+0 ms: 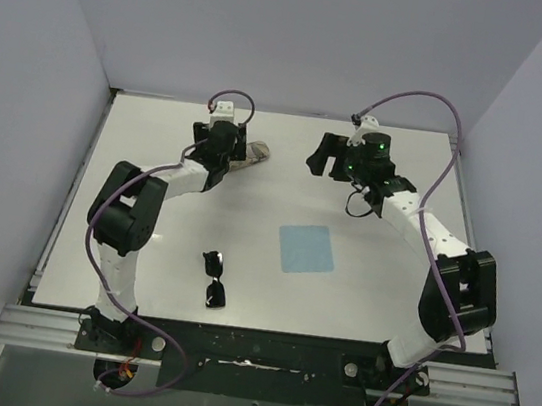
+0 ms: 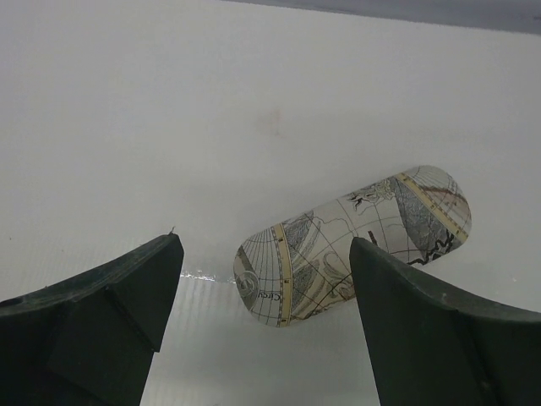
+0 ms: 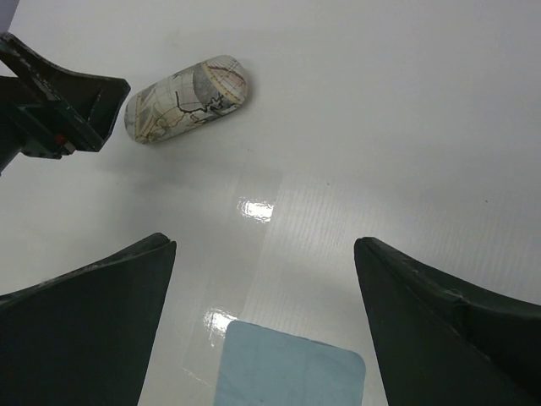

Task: Organize the sunglasses
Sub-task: Pick up the sunglasses case from the center of the board.

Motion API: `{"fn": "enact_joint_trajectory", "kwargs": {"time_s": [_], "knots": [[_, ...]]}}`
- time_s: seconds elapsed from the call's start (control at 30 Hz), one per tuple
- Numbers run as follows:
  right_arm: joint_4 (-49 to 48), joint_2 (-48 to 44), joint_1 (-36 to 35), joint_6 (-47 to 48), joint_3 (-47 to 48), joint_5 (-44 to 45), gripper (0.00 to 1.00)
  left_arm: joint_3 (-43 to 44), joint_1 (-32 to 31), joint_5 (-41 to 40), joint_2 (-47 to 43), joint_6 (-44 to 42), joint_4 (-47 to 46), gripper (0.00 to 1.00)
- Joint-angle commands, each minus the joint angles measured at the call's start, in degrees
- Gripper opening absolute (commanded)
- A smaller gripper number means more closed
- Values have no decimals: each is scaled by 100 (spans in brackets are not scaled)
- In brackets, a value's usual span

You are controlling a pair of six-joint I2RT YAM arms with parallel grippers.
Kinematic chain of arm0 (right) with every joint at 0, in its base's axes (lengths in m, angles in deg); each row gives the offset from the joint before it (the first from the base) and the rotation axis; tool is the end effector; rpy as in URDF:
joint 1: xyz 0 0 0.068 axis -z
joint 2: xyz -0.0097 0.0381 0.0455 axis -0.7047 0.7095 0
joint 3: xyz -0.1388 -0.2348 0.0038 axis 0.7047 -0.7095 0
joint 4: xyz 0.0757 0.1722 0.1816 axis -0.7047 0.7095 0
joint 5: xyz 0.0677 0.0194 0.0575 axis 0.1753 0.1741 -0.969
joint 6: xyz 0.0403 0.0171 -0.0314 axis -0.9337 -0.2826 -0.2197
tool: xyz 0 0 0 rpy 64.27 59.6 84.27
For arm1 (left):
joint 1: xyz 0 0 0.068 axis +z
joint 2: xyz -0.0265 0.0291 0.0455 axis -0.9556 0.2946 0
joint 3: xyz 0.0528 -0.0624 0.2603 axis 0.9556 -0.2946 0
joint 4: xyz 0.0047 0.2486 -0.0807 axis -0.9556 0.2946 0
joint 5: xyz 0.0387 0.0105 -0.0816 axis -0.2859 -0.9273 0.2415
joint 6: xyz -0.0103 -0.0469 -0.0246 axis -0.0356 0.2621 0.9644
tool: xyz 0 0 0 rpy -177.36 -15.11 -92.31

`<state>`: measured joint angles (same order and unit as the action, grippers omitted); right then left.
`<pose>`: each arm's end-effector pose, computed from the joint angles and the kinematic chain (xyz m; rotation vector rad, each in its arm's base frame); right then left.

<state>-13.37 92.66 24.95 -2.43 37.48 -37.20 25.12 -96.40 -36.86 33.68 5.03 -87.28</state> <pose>0.3570 0.1354 0.2866 -0.0420 2.1061 0.6434 0.4167 -0.1619 0.1945 -0.2623 1.9297 0.0411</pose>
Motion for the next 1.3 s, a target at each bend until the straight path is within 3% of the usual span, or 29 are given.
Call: {"fn": "enact_joint_trajectory", "kwargs": {"time_s": [0.0, 0.33, 0.87, 1.27], "knots": [[-348, -322, 124, -97, -183, -283, 92, 577, 57, 985, 243, -1506, 175, 81], [-440, -472, 332, -121, -492, -476, 92, 1347, 269, 1728, 732, -2095, 618, 80], [-441, -229, 425, -206, -426, -557, 92, 1492, 325, 3302, 922, -2299, 975, 81], [-414, -248, 431, -198, -429, -584, 92, 1746, 340, 3202, 1374, -2329, 1149, 81]]}}
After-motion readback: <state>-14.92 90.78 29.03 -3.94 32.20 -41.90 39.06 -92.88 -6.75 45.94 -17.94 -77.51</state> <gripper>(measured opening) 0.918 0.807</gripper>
